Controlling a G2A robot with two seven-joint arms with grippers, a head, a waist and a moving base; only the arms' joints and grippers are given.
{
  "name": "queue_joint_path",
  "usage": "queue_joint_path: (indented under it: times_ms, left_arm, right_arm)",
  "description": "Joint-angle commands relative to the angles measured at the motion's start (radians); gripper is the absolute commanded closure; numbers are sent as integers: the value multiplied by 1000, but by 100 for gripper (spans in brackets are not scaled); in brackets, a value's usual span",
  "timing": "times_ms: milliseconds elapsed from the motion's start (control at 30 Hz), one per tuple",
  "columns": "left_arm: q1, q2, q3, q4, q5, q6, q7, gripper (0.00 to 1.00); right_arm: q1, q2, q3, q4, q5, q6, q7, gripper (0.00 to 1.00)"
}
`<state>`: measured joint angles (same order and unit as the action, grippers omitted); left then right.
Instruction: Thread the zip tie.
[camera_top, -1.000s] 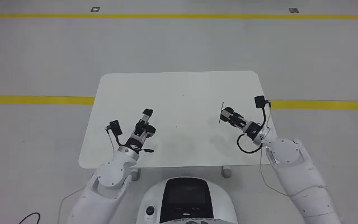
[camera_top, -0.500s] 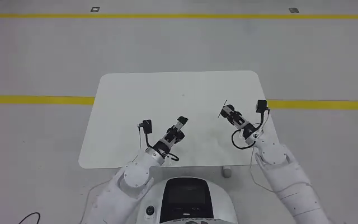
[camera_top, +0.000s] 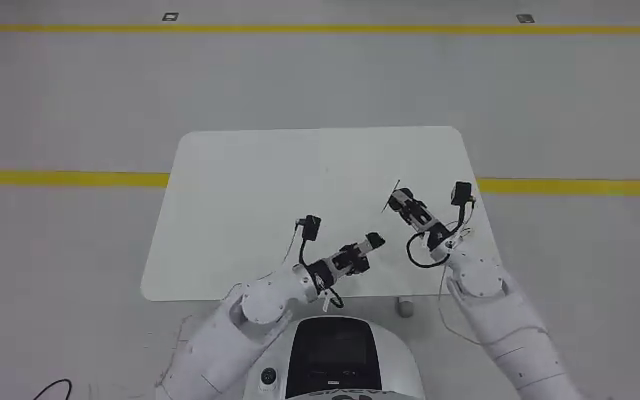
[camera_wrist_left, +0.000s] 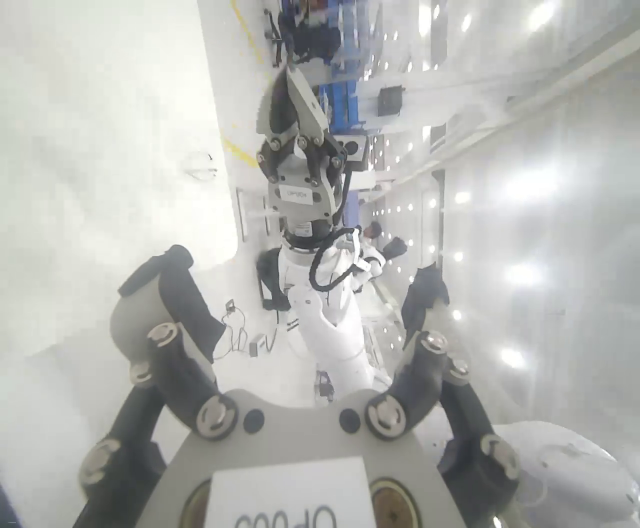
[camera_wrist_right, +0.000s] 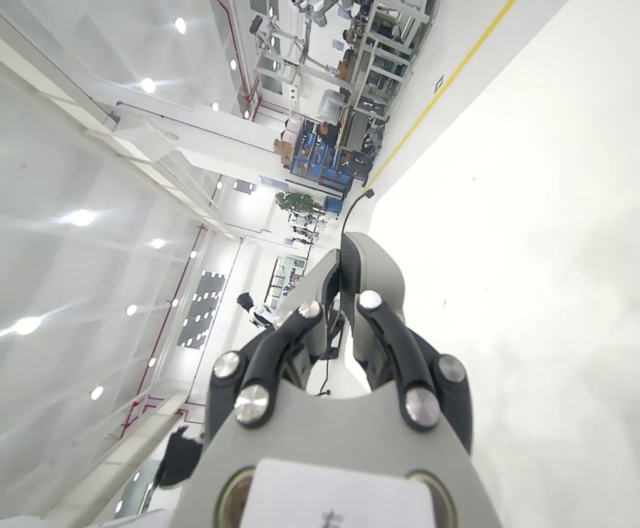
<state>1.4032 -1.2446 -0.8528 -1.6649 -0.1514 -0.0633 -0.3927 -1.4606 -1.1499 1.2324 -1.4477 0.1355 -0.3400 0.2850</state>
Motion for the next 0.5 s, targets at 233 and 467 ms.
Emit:
queue_joint_path:
  times_ms: [233, 467]
  left_arm:
    - [-46, -10, 29, 34, 24, 15, 30, 0]
    - [-30, -17, 17, 80, -49, -88, 104, 0]
  right_arm:
    - [-1, -1, -1, 5, -3, 0, 12, 100]
    - [-3, -11, -26, -11, -1, 0, 0, 100]
